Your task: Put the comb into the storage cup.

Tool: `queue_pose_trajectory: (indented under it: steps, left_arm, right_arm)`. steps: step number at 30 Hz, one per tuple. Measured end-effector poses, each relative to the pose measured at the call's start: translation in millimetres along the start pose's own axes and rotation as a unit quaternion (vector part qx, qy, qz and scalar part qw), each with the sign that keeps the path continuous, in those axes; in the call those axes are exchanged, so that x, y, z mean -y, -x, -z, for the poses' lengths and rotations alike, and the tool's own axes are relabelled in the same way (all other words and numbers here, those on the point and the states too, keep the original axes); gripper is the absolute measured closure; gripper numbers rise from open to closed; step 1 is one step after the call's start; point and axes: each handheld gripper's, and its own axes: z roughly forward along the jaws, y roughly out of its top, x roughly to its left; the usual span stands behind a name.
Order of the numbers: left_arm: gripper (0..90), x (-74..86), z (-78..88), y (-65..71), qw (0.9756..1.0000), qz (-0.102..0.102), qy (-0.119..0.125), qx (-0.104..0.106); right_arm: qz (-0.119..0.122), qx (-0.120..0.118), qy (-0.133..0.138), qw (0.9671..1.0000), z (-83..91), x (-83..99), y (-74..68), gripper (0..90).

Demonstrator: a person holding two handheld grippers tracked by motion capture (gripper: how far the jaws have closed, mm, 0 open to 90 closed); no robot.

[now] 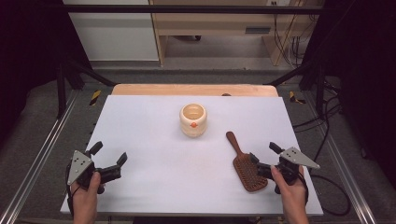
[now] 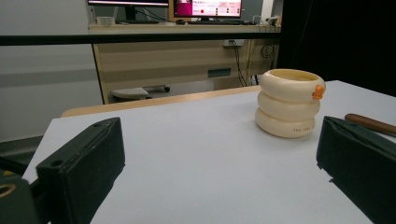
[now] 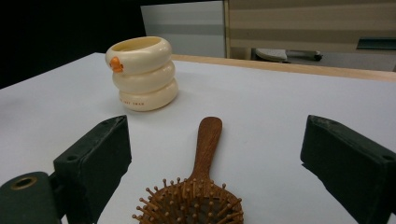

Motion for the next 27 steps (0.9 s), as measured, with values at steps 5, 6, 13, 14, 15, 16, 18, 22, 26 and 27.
queue_pose_trajectory:
  steps: [5, 6, 13, 14, 15, 16, 18, 22, 26, 27]
  left_arm:
    - [1.3, 0.1, -0.4, 0.9, 1.0000, 0.001, 0.000, 0.000]
    - [1.3, 0.1, -0.7, 1.1, 1.0000, 0.000, 0.000, 0.000]
    - [1.3, 0.3, -0.2, 0.4, 1.0000, 0.001, -0.001, -0.002]
    - [1.3, 0.3, -0.2, 0.4, 1.0000, 0.001, -0.001, -0.002]
    - [1.3, 0.4, -0.2, 0.2, 1.0000, 0.001, -0.001, -0.003]
    - [1.3, 0.4, -0.1, 0.1, 1.0000, 0.002, -0.001, -0.003]
    - [1.3, 0.3, 0.0, 0.1, 1.0000, 0.001, -0.001, -0.004]
    - [1.4, 0.4, -0.5, 1.0, 1.0000, -0.001, -0.002, -0.003]
    - [1.4, 0.4, -0.7, 1.4, 1.0000, -0.002, -0.003, -0.003]
    - [1.4, 0.5, -0.7, 1.4, 1.0000, -0.002, -0.003, -0.003]
  right_arm:
    - [-0.003, 0.003, -0.002, 1.0000, 0.7, -0.1, -1.0, 8.2]
    - [-0.005, 0.003, -0.001, 1.0000, 0.8, -0.1, -1.4, 8.1]
    - [-0.008, 0.007, -0.011, 0.9999, 2.7, -0.9, -8.8, 7.5]
    - [-0.008, 0.007, -0.011, 0.9999, 2.7, -0.9, -8.8, 7.5]
    - [-0.008, 0.006, -0.015, 0.9998, 3.3, -1.2, -12.5, 7.8]
    - [-0.008, 0.005, -0.015, 0.9998, 3.5, -1.2, -14.2, 8.6]
    - [-0.005, 0.005, -0.021, 0.9998, 4.2, -1.3, -17.5, 13.8]
    - [-0.002, 0.006, -0.026, 0.9996, 6.8, -1.4, -23.1, 27.5]
    - [0.005, -0.001, -0.032, 0.9995, 8.7, -1.6, -27.6, 43.1]
    - [0.009, -0.004, -0.035, 0.9993, 9.3, -1.3, -29.1, 48.1]
